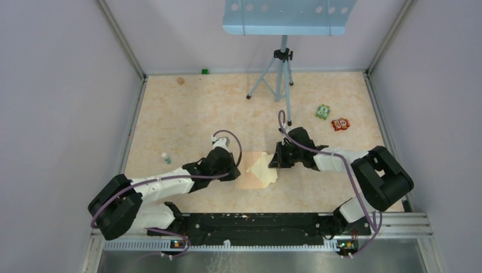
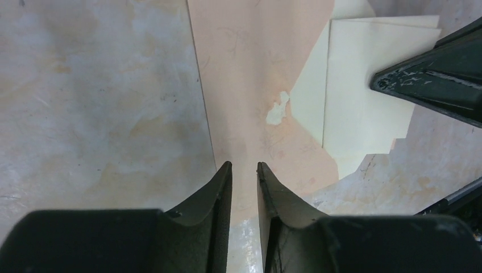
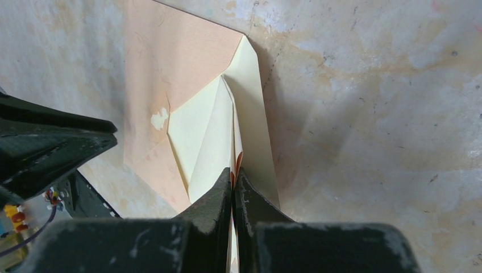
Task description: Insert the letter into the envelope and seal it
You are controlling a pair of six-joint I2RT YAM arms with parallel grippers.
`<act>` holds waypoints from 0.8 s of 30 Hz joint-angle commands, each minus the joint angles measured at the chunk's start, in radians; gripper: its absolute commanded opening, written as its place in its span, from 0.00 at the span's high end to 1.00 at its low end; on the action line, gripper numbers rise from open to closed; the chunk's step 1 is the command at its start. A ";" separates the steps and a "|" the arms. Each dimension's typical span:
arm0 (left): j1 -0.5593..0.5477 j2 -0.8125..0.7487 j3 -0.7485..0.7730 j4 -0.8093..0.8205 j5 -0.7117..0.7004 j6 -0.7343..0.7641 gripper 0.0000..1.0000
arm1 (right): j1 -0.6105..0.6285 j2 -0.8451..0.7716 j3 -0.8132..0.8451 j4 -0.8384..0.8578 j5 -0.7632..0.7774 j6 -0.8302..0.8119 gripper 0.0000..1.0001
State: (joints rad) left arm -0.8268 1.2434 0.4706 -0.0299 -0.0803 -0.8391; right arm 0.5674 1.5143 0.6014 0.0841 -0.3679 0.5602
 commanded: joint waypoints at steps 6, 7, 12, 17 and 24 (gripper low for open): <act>-0.004 0.059 0.075 -0.009 -0.025 0.127 0.74 | 0.005 0.032 0.072 -0.058 -0.003 -0.037 1.00; -0.006 0.066 0.071 -0.003 -0.023 0.124 0.75 | 0.005 0.033 0.072 -0.060 -0.004 -0.038 1.00; -0.018 0.085 0.062 0.011 -0.031 0.113 0.80 | 0.005 0.045 0.075 -0.069 -0.017 -0.039 1.00; -0.024 0.126 0.051 0.022 -0.029 0.098 0.90 | 0.005 0.065 0.086 -0.065 -0.050 -0.035 1.00; -0.036 0.147 0.036 0.060 -0.027 0.073 0.96 | 0.005 0.083 0.110 -0.069 -0.080 -0.033 1.00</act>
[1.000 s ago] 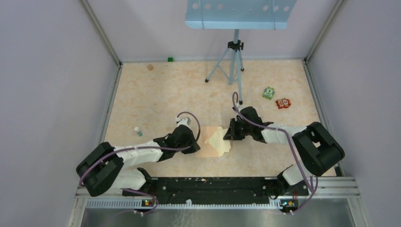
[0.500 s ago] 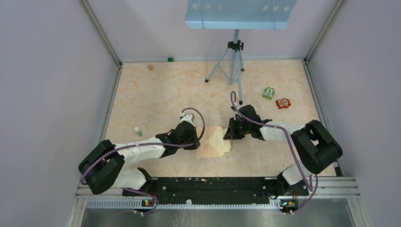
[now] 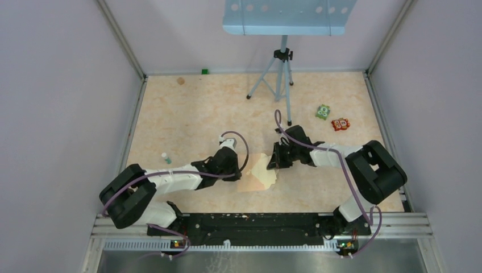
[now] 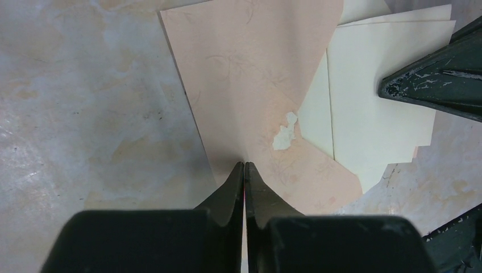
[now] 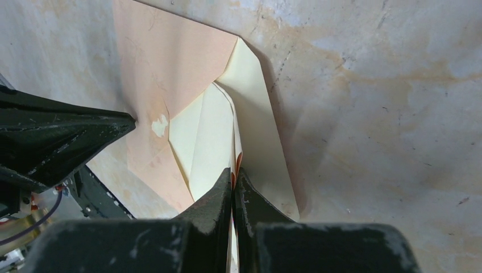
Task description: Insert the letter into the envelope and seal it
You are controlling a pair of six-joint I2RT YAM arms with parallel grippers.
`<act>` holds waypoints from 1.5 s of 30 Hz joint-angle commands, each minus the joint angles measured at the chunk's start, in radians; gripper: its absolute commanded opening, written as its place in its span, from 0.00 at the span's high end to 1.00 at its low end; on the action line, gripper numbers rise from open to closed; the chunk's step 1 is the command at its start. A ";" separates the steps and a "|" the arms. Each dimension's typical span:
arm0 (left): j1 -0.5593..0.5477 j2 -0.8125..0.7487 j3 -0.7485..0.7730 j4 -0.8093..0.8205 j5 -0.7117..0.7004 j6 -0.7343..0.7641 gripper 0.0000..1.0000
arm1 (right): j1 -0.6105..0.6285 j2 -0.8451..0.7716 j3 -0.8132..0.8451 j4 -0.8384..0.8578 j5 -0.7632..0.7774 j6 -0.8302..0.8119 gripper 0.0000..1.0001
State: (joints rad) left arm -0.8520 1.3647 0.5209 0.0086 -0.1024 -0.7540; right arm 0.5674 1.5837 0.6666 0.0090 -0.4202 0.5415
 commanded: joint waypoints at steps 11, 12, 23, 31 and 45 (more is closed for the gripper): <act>-0.018 0.043 -0.022 0.042 0.010 -0.023 1.00 | 0.016 0.045 0.054 0.062 -0.062 0.029 1.00; -0.018 0.046 -0.024 0.044 0.012 -0.025 1.00 | 0.019 0.049 0.054 0.067 -0.063 0.031 1.00; -0.018 0.051 -0.031 0.047 0.010 -0.032 1.00 | 0.031 0.046 0.061 0.048 -0.018 0.026 0.91; -0.018 0.041 -0.038 0.013 -0.037 -0.059 1.00 | -0.011 -0.001 0.065 -0.006 -0.007 -0.016 0.56; -0.018 0.042 -0.039 0.027 -0.034 -0.059 1.00 | -0.044 0.006 0.005 0.060 -0.103 0.030 0.78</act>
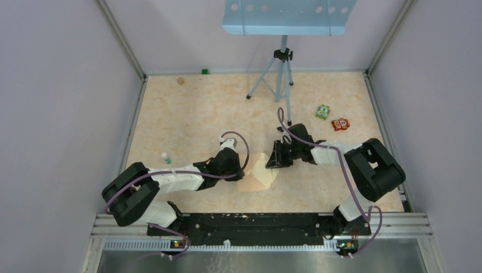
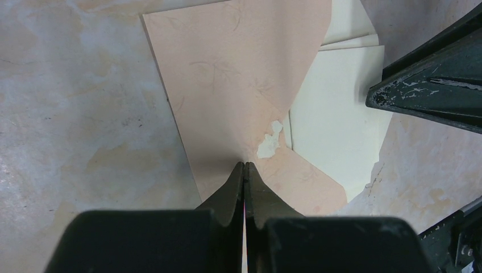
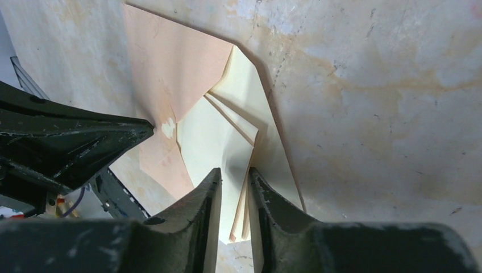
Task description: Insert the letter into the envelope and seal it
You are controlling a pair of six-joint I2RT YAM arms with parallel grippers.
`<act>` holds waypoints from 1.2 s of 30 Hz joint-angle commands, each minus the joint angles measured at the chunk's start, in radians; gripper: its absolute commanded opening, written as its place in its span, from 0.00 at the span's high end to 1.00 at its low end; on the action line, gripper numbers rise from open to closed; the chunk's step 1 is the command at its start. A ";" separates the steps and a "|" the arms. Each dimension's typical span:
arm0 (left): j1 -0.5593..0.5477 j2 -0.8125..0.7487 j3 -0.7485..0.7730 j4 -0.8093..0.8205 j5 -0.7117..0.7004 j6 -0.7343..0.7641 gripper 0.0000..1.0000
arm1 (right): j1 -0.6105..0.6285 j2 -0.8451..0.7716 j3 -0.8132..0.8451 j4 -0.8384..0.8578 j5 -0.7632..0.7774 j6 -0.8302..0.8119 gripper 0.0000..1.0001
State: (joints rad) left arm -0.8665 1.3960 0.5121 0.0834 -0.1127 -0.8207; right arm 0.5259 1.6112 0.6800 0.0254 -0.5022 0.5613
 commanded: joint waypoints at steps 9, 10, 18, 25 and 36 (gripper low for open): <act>-0.003 0.019 -0.026 -0.018 0.009 0.021 1.00 | 0.000 -0.009 -0.022 0.122 -0.036 0.072 1.00; -0.003 0.015 -0.023 -0.018 0.014 0.023 1.00 | 0.000 -0.009 -0.022 0.121 -0.026 0.074 1.00; -0.002 -0.128 0.020 -0.159 -0.039 0.039 0.87 | -0.001 -0.004 -0.015 0.088 0.005 0.045 1.00; 0.001 -0.161 -0.006 -0.205 -0.112 0.039 0.82 | -0.001 0.005 -0.011 0.094 0.007 0.043 1.00; 0.001 -0.056 0.008 -0.139 -0.104 0.043 1.00 | 0.001 0.006 -0.032 0.119 0.002 0.056 1.00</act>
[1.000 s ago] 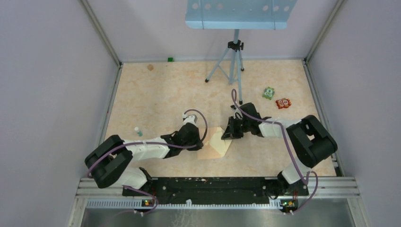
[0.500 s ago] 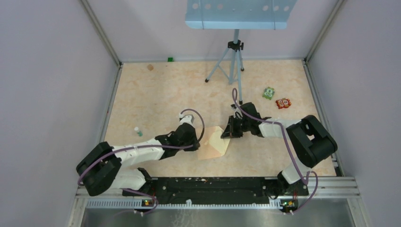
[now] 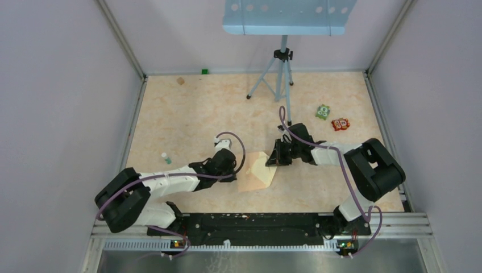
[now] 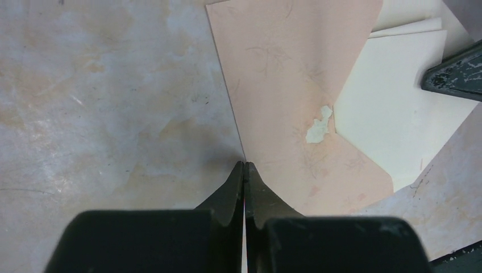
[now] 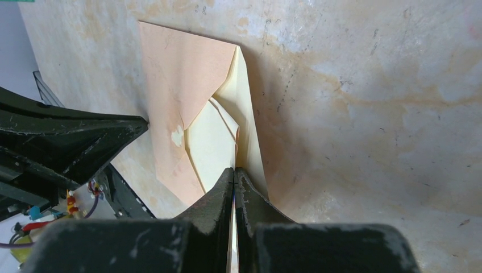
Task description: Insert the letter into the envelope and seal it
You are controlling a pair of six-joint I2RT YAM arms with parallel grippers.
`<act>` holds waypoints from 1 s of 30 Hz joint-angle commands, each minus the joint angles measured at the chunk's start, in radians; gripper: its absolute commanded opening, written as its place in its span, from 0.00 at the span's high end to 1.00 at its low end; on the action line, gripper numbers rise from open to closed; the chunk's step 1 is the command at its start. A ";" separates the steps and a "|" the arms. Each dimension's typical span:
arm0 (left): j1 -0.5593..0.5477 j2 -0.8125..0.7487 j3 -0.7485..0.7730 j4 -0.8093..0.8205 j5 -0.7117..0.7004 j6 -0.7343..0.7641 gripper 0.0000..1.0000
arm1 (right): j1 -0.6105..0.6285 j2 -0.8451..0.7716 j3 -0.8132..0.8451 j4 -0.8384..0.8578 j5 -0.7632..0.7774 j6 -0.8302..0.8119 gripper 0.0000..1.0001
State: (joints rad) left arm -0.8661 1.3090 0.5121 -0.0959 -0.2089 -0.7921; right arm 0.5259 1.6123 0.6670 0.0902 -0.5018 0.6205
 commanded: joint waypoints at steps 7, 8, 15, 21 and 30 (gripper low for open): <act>-0.001 0.076 0.005 0.080 0.044 0.004 1.00 | 0.010 0.010 -0.030 0.089 -0.001 0.017 1.00; -0.001 0.079 0.005 0.081 0.049 0.002 1.00 | 0.012 0.012 -0.029 0.091 -0.001 0.018 1.00; -0.001 0.084 0.000 0.088 0.064 -0.003 1.00 | 0.028 0.026 -0.032 0.132 0.001 0.051 1.00; -0.001 0.091 -0.003 0.088 0.080 -0.007 1.00 | 0.057 0.044 -0.035 0.168 0.010 0.080 1.00; -0.002 0.093 0.001 0.120 0.082 -0.007 1.00 | 0.080 0.059 -0.022 0.174 0.020 0.085 1.00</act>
State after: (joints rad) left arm -0.8658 1.3788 0.5163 0.0414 -0.1455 -0.7994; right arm 0.5827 1.6634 0.6346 0.2207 -0.4923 0.7017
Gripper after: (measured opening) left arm 0.003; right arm 0.003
